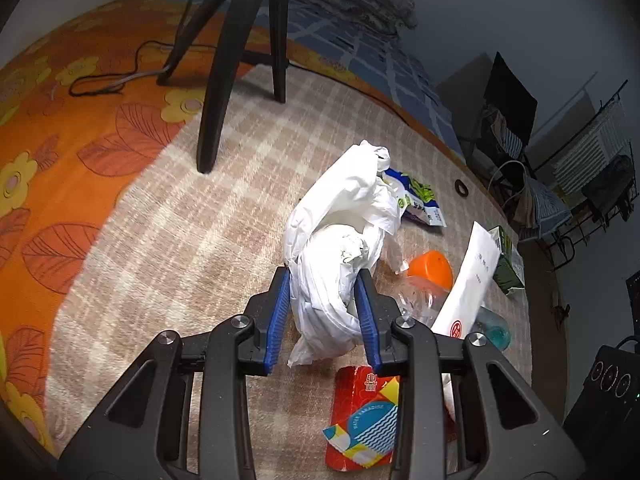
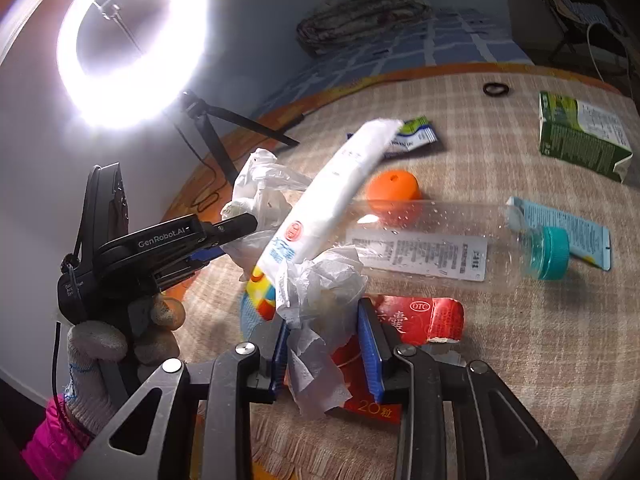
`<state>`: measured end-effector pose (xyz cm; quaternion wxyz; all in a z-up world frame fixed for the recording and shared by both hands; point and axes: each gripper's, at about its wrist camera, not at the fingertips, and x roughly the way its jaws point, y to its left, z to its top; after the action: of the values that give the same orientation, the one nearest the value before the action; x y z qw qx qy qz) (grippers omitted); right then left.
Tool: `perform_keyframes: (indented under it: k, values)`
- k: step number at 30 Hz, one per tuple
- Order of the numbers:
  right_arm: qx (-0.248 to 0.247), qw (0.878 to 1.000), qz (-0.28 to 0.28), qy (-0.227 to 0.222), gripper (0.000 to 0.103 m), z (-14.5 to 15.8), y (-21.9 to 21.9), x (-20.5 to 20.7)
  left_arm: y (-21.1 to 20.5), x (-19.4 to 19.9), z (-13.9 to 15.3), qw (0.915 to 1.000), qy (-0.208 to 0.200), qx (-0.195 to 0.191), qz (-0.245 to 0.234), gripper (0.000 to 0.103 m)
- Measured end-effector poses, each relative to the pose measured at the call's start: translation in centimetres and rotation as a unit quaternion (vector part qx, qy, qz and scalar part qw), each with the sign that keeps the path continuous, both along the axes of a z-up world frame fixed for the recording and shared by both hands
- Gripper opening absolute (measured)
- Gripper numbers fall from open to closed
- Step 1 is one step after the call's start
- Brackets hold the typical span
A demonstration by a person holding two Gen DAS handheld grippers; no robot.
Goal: Collect trash
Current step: 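Carry the bag and tissue over the blue basket with both tools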
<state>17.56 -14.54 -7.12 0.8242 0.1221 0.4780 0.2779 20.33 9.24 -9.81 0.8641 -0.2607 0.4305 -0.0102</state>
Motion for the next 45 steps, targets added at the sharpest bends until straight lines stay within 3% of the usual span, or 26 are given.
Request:
perform_keyframes:
  k: [17,23,33,45]
  values:
    - [0.016,0.998,0.026,-0.061,0.032,4.4,-1.2,-4.1,1.4,-9.2,6.7,0.9946,-0.072,-0.026,-0.07,0.033]
    - [0.009,0.997,0.038,-0.071,0.032,5.1,-1.9,-6.4,-0.8,-12.6,8.6,0.9917,-0.087,-0.003,-0.095,0.033]
    - [-0.022,0.995,0.042,-0.084,0.032,5.7,-3.9,-12.1,-3.8,-18.4,7.9,0.9897,-0.069,0.015,-0.124,0.033]
    - [-0.056,0.995,0.06,-0.062,0.032,2.9,-4.7,-19.9,-6.6,-25.4,5.0,0.9862,-0.036,0.041,-0.156,0.033]
